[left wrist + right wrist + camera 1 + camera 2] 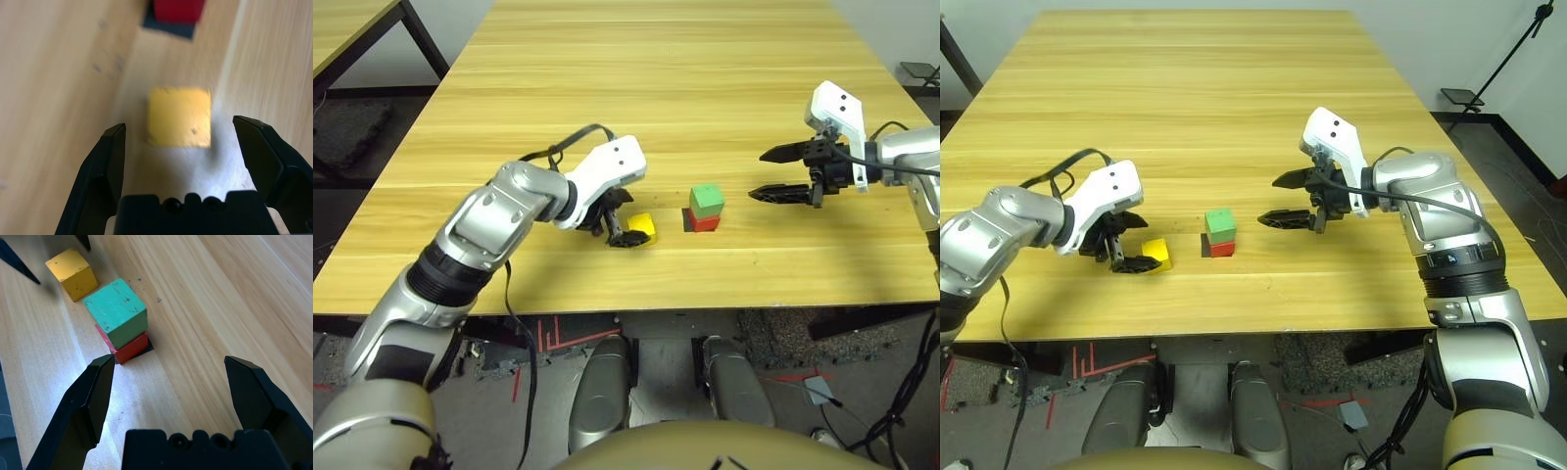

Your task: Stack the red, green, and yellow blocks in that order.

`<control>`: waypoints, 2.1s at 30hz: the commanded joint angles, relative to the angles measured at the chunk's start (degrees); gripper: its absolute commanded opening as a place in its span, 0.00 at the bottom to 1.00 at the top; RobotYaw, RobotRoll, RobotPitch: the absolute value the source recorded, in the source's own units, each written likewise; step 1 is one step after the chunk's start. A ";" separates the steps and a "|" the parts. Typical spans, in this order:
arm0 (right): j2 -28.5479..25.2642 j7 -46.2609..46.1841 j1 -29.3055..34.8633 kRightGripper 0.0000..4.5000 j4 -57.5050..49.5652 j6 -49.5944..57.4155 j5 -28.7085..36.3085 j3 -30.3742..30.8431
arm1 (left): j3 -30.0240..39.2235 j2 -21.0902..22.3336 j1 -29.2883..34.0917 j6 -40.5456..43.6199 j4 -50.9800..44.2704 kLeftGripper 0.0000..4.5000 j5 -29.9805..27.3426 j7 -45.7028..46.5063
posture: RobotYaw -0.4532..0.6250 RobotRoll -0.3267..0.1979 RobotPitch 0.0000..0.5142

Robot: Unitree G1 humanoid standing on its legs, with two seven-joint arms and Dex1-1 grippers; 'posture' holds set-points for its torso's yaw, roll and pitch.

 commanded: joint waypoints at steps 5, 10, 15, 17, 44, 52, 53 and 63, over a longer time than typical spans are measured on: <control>-0.65 -0.70 1.54 1.00 -2.61 1.42 1.17 -0.81 | 0.19 -4.74 3.67 -7.66 6.79 0.99 4.39 4.79 | 0.58 0.51 0.17; -0.80 -0.91 2.25 1.00 -3.00 1.67 1.33 -1.12 | 2.20 -7.00 2.86 -8.61 7.57 0.69 4.76 6.06 | 0.59 0.53 0.17; -0.33 -1.19 2.46 1.00 -2.62 1.40 1.24 -0.99 | 2.62 -6.22 0.55 -7.42 6.44 0.47 4.75 4.12 | 0.59 0.54 0.17; -0.01 -1.50 2.42 1.00 -2.61 1.52 1.36 -1.07 | 2.80 -5.04 -0.86 -5.82 4.82 0.47 4.10 2.49 | 0.60 0.56 0.16; -1.54 -4.45 9.73 1.00 -9.18 4.21 4.84 -2.28 | -3.99 -19.57 -30.63 8.02 15.14 0.47 2.31 -5.51 | 0.55 0.69 0.18; -1.29 -5.15 9.90 1.00 -9.16 4.17 5.35 -1.88 | -5.32 -21.56 -29.27 11.49 13.11 0.47 1.56 -3.68 | 0.55 0.70 0.19; -1.28 -5.19 9.98 1.00 -9.26 4.22 5.39 -1.87 | -5.38 -21.72 -29.07 11.59 13.10 0.47 1.55 -3.44 | 0.55 0.70 0.19; -1.17 -5.77 10.93 1.00 -10.55 4.99 5.86 -2.10 | -6.11 -22.16 -27.87 9.90 15.38 0.47 2.20 -1.74 | 0.54 0.71 0.20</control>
